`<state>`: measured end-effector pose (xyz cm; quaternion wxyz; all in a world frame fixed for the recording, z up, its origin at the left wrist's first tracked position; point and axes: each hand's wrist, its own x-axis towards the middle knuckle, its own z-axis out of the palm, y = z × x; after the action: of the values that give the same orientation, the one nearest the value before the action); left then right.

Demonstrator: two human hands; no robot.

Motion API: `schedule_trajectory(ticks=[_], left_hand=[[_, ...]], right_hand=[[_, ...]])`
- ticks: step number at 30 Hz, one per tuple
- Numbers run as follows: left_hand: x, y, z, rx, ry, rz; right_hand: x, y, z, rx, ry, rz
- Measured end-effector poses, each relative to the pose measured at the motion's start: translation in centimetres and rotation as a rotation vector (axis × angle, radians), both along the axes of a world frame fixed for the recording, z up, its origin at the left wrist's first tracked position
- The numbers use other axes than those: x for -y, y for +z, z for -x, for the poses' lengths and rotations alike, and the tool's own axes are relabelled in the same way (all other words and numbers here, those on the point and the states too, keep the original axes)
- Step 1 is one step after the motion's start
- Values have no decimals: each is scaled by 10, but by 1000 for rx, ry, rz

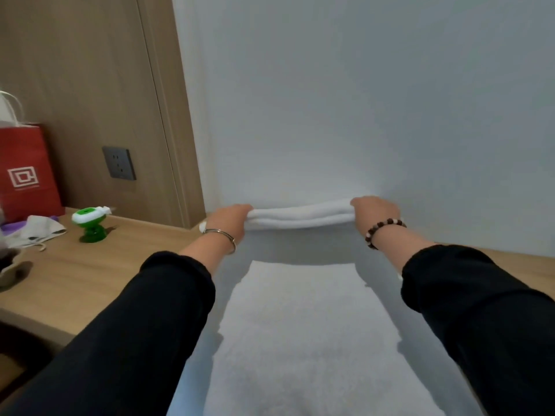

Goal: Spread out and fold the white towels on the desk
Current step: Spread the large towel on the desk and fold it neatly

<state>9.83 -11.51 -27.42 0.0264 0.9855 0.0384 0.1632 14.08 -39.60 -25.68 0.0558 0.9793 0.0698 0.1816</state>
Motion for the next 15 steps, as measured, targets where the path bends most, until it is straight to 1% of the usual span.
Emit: schedule_trajectory(ticks=[2,4,7,10,12,13,15], left_hand=[[1,23,12,117,3,24],[2,39,31,216,-38,32],[4,48,70,311,-141,14],[8,42,117,352,-216,-4],[12,29,149,303,-218,-71],[14,19,165,240,-186,-117],[18,-11,194,96,-113,-221]], right_hand=[[0,22,15,146,23,-41],[3,37,36,235,33,-68],[11,45,75,318,57,-68],[21,37,121,358,96,-91],[29,24,155,354,114,-115],[34,14,171,334,122,-102],[41,-12,203,232,122,-24]])
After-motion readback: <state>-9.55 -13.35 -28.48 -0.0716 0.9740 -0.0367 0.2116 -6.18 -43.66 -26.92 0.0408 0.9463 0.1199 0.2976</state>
